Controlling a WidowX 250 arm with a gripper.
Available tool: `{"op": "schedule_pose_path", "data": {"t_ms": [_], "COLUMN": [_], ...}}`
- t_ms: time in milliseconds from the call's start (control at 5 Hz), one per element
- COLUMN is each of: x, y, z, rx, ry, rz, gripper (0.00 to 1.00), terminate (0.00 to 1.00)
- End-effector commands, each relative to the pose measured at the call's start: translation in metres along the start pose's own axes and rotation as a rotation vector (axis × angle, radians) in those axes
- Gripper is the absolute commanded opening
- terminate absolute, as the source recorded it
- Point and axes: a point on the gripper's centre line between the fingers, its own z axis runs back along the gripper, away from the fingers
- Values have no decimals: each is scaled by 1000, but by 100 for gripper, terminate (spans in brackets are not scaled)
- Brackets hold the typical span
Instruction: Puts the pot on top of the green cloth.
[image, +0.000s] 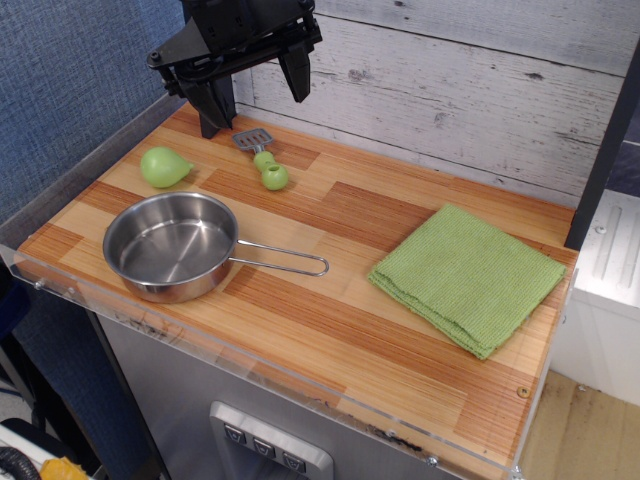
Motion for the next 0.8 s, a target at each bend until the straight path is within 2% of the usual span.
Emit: {"op": "schedule_pose_path", "data": {"t_ms": [0,200,400,600], "x": [0,-2,-11,-28], "y": [0,2,8,21], "z": [0,-18,-32,-49], "rx": [0,35,61,113], "ry": [0,-3,19,52], "rz": [0,58,123,203], "gripper": [100,100,100,100], "terminate": [0,0,0,0]}}
